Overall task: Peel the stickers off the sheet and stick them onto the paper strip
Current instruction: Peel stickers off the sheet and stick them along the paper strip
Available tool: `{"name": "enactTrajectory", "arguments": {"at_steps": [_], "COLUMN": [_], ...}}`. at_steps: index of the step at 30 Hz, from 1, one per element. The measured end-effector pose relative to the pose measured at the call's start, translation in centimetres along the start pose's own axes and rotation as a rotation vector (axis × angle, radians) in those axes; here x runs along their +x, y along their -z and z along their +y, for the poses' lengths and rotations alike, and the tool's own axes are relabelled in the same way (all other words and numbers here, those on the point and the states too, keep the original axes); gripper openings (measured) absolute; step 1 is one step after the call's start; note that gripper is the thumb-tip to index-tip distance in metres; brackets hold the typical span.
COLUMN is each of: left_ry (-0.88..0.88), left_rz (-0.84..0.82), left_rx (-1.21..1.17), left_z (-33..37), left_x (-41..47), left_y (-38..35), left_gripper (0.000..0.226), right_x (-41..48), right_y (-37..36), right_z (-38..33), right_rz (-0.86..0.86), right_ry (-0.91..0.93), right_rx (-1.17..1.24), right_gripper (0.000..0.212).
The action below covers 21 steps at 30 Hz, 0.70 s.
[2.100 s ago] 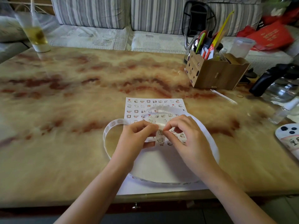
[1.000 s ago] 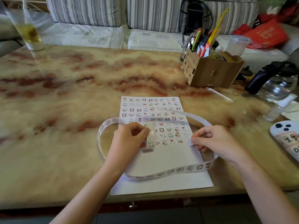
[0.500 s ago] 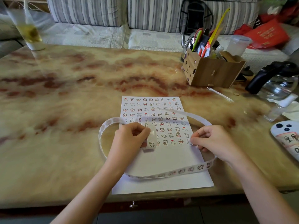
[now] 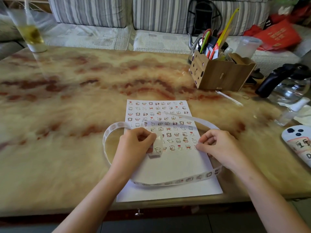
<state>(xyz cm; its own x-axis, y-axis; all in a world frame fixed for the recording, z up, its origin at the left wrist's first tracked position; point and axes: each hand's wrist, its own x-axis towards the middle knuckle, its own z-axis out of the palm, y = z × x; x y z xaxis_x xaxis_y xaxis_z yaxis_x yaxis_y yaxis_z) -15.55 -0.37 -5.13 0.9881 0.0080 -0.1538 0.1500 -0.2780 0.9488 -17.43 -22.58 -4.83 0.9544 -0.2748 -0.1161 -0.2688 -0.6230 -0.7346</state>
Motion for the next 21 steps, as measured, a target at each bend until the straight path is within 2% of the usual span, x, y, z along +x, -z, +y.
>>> {"name": "enactTrajectory", "arguments": {"at_steps": [7,11,16,21], "left_ry": [0.002,0.007,0.0,-0.014], "left_rz": [0.005,-0.007,-0.006,-0.01], "left_rx": [0.019,0.018,0.015,0.025], "left_z": [0.03,-0.02,-0.05,-0.23], "left_x": [-0.09,0.03,0.04,0.06], "left_y": [0.08,0.08,0.16,0.16], "left_gripper": [0.016,0.017,0.017,0.017], "right_x": [0.22,0.27,0.56,0.49], "right_y": [0.27,0.1,0.43,0.11], "right_z": [-0.07,-0.28,0.02,-0.17], "right_rz": [-0.031,-0.02,-0.074,-0.029], "right_ry": [-0.004,-0.009,-0.018,-0.003], "right_rx": [-0.006,-0.029,-0.019,-0.063], "right_gripper": [0.015,0.024,0.017,0.018]}}
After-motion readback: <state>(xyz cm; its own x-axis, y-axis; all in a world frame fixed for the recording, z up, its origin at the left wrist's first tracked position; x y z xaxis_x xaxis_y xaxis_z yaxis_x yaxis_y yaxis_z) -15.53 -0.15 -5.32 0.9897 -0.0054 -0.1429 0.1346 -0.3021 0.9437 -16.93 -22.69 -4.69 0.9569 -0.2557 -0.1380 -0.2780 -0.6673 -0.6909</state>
